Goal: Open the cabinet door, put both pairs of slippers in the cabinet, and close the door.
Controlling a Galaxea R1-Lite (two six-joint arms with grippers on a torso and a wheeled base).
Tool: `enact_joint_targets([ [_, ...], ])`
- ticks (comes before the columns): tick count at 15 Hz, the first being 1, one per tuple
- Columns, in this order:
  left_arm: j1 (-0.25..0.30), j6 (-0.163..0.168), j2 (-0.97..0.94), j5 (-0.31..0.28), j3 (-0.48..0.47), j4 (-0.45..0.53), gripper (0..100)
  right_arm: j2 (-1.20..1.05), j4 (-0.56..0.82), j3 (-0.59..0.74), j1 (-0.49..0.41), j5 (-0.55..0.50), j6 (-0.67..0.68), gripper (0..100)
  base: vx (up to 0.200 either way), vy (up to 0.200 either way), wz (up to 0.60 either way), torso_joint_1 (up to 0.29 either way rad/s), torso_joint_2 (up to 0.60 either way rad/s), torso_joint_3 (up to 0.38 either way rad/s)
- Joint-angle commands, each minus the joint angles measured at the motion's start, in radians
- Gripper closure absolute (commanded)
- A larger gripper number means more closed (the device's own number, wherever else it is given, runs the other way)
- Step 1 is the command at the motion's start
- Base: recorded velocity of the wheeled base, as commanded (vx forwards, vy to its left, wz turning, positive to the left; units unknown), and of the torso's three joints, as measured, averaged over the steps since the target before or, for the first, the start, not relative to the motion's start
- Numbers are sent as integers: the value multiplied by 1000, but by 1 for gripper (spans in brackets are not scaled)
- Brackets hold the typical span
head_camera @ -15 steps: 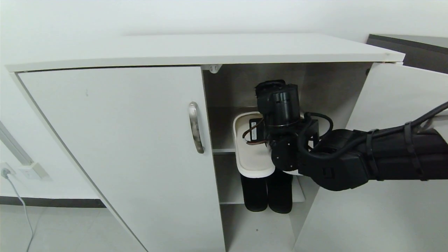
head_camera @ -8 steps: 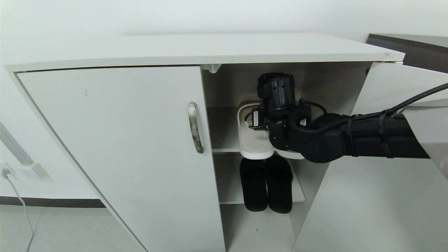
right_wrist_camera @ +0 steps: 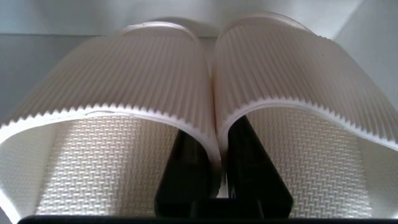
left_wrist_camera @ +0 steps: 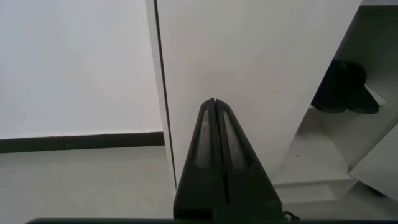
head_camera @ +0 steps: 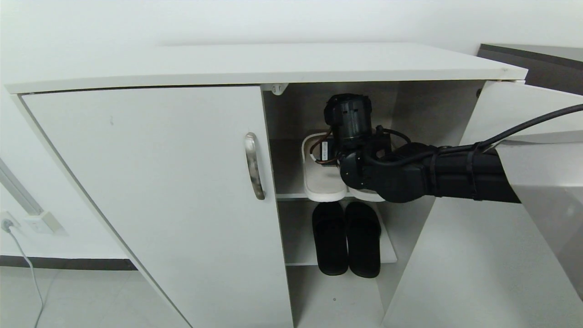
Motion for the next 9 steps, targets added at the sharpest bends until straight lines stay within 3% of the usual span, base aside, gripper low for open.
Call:
enact_joint_targets([
  [1,0,0,0,1,0,0,100,30,-1,-14,-6,1,0,100,0,0,0,0,0,0],
  [7,0,0,0,1,0,0,100,44,-1,-20,-19,1,0,100,0,0,0,0,0,0],
  [8,0,0,0,1,0,0,100,42,1,-19,-19,1,0,0,0,0,0,0,0,0],
  [9,0,0,0,1,0,0,100,41,2,-16,-19,1,0,0,0,0,0,0,0,0],
])
